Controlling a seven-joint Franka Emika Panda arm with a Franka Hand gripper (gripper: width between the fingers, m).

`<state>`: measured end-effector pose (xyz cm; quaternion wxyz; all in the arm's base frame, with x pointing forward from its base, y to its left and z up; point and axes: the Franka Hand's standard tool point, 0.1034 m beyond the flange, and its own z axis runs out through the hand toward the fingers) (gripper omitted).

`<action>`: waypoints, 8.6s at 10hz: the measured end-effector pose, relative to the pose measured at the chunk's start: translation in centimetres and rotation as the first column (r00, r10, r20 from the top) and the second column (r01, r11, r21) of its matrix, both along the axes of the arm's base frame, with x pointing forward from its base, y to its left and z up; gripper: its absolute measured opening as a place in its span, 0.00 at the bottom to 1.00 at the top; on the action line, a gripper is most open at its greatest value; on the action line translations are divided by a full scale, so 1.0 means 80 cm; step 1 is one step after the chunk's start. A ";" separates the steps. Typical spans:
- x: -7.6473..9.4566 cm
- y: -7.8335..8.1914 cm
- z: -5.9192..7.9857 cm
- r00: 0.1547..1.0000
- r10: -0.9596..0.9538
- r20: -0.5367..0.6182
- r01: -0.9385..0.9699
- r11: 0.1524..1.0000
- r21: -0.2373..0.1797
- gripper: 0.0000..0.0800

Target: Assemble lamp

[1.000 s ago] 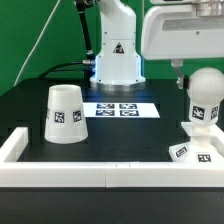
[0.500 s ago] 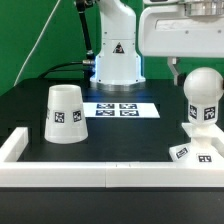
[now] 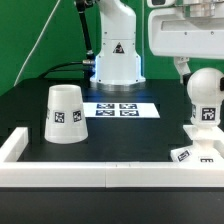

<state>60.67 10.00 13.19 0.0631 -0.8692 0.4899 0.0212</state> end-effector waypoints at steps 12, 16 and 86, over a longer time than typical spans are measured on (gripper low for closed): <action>-0.002 0.006 -0.004 0.892 0.449 0.054 -0.449 0.893 -0.016 0.87; -0.001 0.008 -0.005 0.618 0.784 0.062 -0.778 0.621 -0.098 0.87; 0.006 0.000 -0.020 0.578 0.813 0.077 -0.805 0.583 -0.111 0.87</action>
Offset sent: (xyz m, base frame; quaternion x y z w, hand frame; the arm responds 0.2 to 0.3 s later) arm 0.0000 0.0000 0.0000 0.0000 0.0000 0.0650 0.9979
